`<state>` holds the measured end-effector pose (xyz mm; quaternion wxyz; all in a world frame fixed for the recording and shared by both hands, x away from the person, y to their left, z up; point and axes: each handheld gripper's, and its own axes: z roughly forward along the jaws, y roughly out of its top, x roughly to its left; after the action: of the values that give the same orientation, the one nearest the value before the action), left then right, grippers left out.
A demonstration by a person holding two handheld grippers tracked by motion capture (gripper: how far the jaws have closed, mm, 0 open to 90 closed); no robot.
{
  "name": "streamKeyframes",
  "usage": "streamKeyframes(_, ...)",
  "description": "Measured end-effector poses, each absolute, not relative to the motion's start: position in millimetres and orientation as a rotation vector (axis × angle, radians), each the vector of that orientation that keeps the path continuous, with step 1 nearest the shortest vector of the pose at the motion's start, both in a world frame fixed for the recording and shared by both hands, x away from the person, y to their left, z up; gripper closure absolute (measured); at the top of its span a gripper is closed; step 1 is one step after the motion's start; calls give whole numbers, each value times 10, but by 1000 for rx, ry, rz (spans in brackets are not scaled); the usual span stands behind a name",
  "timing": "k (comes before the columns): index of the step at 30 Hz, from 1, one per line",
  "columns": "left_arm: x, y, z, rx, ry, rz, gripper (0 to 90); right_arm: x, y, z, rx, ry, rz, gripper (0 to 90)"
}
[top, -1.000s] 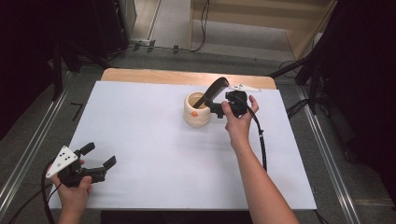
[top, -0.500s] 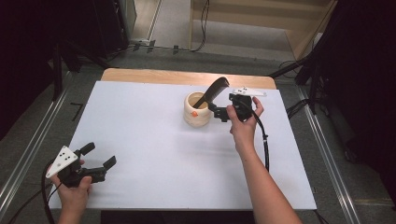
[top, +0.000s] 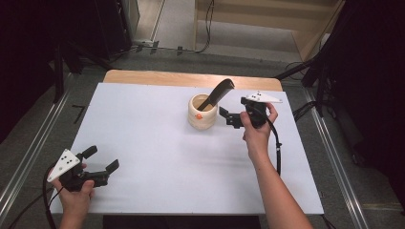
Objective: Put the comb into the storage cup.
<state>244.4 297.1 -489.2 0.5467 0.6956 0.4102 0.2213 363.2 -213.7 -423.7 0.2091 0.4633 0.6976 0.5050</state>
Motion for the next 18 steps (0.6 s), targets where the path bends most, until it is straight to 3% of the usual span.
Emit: streamKeyframes(18, 2442, 2969, -4893, 1650, 972, 526, 0, 3364, -2405, -4236, 1277, 1912, 1420, 0)
